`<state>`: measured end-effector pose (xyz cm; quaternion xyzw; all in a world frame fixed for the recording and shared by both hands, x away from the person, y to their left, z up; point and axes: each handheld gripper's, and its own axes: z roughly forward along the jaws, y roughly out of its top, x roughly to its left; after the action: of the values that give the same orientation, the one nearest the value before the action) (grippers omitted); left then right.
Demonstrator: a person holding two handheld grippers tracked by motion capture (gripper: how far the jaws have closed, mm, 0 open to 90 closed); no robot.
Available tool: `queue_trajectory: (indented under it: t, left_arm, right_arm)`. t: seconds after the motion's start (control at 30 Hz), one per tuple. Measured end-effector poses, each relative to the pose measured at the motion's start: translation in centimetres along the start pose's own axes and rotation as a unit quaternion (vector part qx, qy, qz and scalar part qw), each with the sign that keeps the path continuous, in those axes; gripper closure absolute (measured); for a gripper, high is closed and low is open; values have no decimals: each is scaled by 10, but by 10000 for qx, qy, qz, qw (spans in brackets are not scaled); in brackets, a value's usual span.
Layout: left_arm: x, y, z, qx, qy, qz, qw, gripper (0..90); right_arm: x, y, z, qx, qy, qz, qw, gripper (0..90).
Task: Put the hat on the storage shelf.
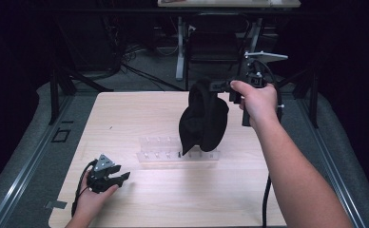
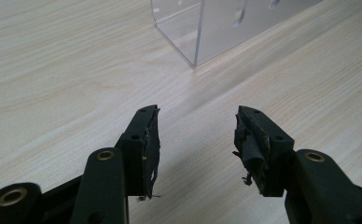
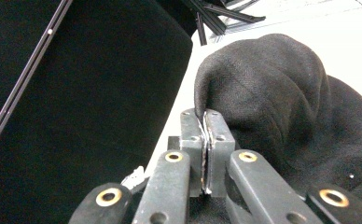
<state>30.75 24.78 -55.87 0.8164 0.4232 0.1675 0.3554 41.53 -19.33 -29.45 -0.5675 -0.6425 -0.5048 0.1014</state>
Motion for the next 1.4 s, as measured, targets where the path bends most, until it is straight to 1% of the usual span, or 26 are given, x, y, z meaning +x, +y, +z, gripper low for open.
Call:
queue_trajectory:
  t: [0.27, 0.4, 0.43, 0.47, 0.53, 0.57, 0.6, 0.67, 0.73, 0.8, 0.87, 0.93, 0.97, 1.03, 1.1, 1.13, 1.2, 1.33, 1.4]
  left_arm:
    - [0, 0, 0, -47, 10, -22, 10000, 499]
    - [0, 0, -1, -42, 4, -14, 10000, 499]
    - [0, 1, -2, -40, 4, 4, 10000, 499]
    - [0, 1, -1, -90, 21, -18, 10000, 500]
    - [-1, 2, -3, -133, 22, -40, 9999, 502]
    - [-1, 3, -3, -164, 19, -18, 9999, 502]
    - [-2, 4, -5, -169, -12, -51, 9998, 503]
    - [-3, 6, -6, -248, -13, -11, 9997, 505]
    - [-6, 11, -8, -311, -58, 8, 9995, 506]
    - [-10, 17, -10, -393, -80, 82, 9992, 508]
    - [-13, 21, -12, -497, -120, 68, 9987, 514]
    - [-15, 24, -13, -520, -154, 82, 9985, 524]
    - [-18, 28, -13, -588, -198, 101, 9980, 527]
    - [-22, 34, -13, -611, -209, 213, 9977, 532]
    - [-25, 40, -12, -649, -245, 237, 9973, 538]
    - [-28, 45, -10, -690, -289, 270, 9968, 540]
    - [-29, 47, -10, -692, -294, 310, 9967, 548]
    - [-42, 65, -5, -772, -458, 431, 9950, 559]
    - [-45, 67, -5, -784, -480, 456, 9947, 563]
  right_arm:
    - [1, 0, 10, -31, -34, 27, 10000, 883]
    - [2, -3, 15, 37, -72, -7, 10000, 882]
    - [2, -3, 15, 26, -63, 12, 10000, 882]
    - [3, -4, 16, 40, -21, 27, 10000, 882]
    - [4, -5, 16, 95, 7, -1, 10000, 881]
    - [6, -7, 17, 104, 37, -17, 9999, 880]
    - [7, -8, 17, 144, 64, -29, 9999, 879]
    - [10, -10, 19, 187, 88, -55, 9998, 877]
    - [12, -11, 20, 273, 126, -87, 9995, 876]
    - [14, -12, 23, 279, 157, -86, 9995, 875]
    - [14, -13, 24, 317, 204, -90, 9992, 874]
    - [14, -15, 26, 303, 279, -47, 9991, 872]
    - [13, -15, 27, 320, 296, -52, 9990, 870]
    - [12, -16, 28, 299, 316, -24, 9991, 870]
    - [11, -16, 28, 303, 332, -28, 9990, 869]
    - [11, -16, 28, 296, 323, -3, 9990, 869]
    - [10, -16, 28, 294, 344, -18, 9990, 868]
    - [10, -15, 29, 295, 361, 7, 9989, 867]
    - [10, -15, 29, 292, 368, 10, 9989, 866]
